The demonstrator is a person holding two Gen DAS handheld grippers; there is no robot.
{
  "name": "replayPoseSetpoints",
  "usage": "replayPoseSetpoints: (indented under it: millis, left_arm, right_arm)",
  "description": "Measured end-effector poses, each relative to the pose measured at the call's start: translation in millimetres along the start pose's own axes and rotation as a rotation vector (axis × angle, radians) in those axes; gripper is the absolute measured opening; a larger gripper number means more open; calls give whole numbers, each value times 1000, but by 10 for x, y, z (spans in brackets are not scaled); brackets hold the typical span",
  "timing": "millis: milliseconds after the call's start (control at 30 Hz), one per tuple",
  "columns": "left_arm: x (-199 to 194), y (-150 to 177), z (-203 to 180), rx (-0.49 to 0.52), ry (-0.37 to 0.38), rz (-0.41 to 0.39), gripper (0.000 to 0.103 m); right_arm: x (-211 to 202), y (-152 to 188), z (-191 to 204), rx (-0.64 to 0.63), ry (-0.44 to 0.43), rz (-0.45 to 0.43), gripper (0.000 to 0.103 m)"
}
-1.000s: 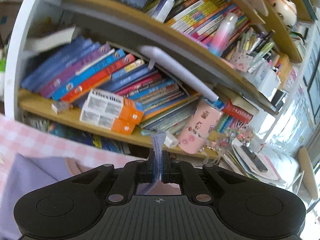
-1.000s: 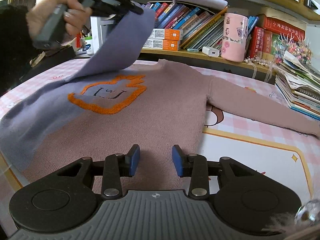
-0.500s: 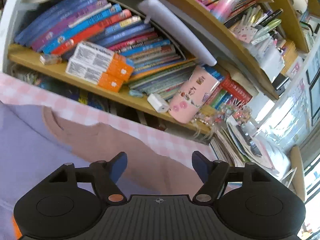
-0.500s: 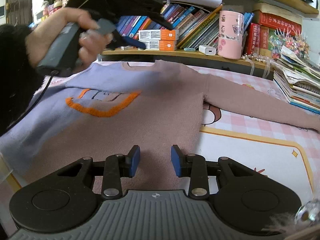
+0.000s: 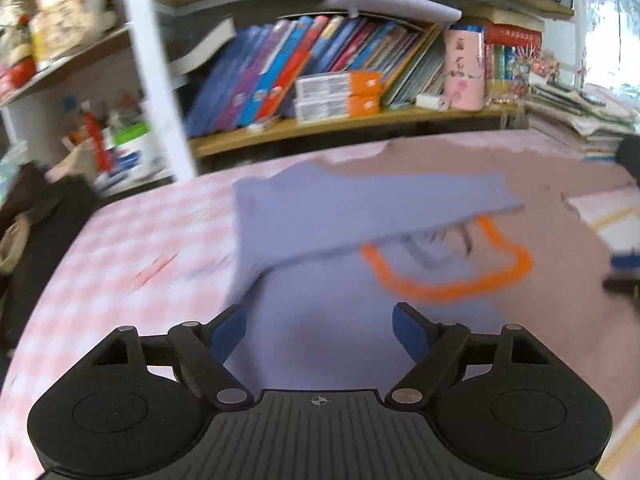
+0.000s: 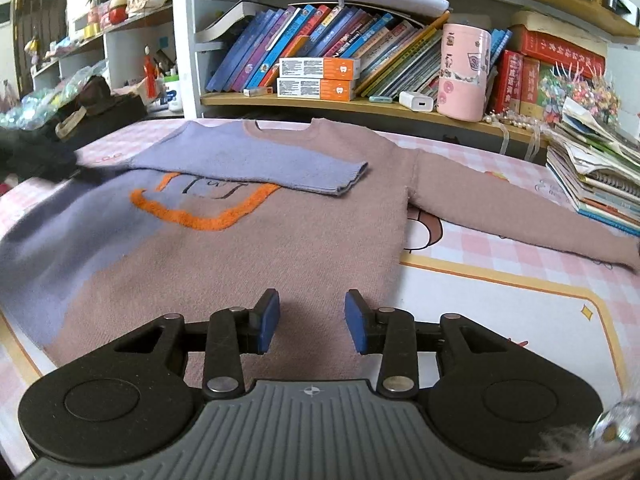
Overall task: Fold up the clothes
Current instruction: 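Open the left gripper and grasp the lavender side edge, then fold the lavender side edge inward with the left gripper and release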
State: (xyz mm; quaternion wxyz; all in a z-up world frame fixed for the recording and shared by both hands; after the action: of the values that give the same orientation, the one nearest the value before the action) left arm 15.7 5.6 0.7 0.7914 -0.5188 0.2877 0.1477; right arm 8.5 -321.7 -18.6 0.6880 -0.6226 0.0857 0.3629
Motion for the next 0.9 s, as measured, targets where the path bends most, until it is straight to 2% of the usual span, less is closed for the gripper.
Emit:
replayPoseSetpoints:
  millis: [67, 100, 167, 200, 233, 433, 567, 600, 667, 767, 800, 900]
  left_arm:
    - [-134, 186, 99, -8, -11, -2, 82]
    - [-186, 236, 143, -12, -23, -12, 80]
    - [-266, 325, 227, -16, -45, -32, 62]
    - [-289, 371, 274, -23, -53, -33, 50]
    - [-304, 416, 312, -38, -53, -33, 47]
    - [-250, 639, 468, -139, 79, -38, 47]
    - [-199, 730, 515, -209, 204, -73, 47]
    - [-187, 745, 517, -212, 213, -78, 43]
    - [-182, 789, 546, -226, 225, -94, 35]
    - [-150, 891, 690, -329, 277, -123, 14]
    - [-145, 924, 735, -369, 291, -132, 6]
    - [-193, 985, 831, -427, 314, -171, 5]
  right_arm:
    - [0, 0, -5, 0, -24, 5, 50]
    - [0, 0, -8, 1, -35, 8, 51]
    - [-18, 18, 32, -27, -24, 8, 50]
    - [-36, 35, 62, -50, -12, 6, 50]
    - [-70, 44, 77, -55, 0, 7, 50]
    - [-329, 84, 87, -13, 104, 5, 47]
    - [-434, 166, 14, 99, 140, 16, 46]
    - [-438, 191, 11, 117, 142, 23, 45]
    - [-429, 227, 13, 149, 135, 39, 35]
    - [-409, 223, 61, 177, 123, 49, 23]
    - [-392, 212, 88, 175, 130, 52, 23]
    - [-349, 166, 202, 148, 139, 54, 16]
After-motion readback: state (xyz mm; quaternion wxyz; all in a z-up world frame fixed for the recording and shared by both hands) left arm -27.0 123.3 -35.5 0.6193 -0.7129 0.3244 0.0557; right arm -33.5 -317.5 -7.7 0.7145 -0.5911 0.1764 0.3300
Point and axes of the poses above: each gripper's, at about its wrist camera, not at the fingertips, and x roughly the way its jaws point, z to its left, y to its underside, the point moved 1 cm from there along x, roughly the way its jaws point, and after that the axes turned 12 degrees about x, right-handed, at the moved point
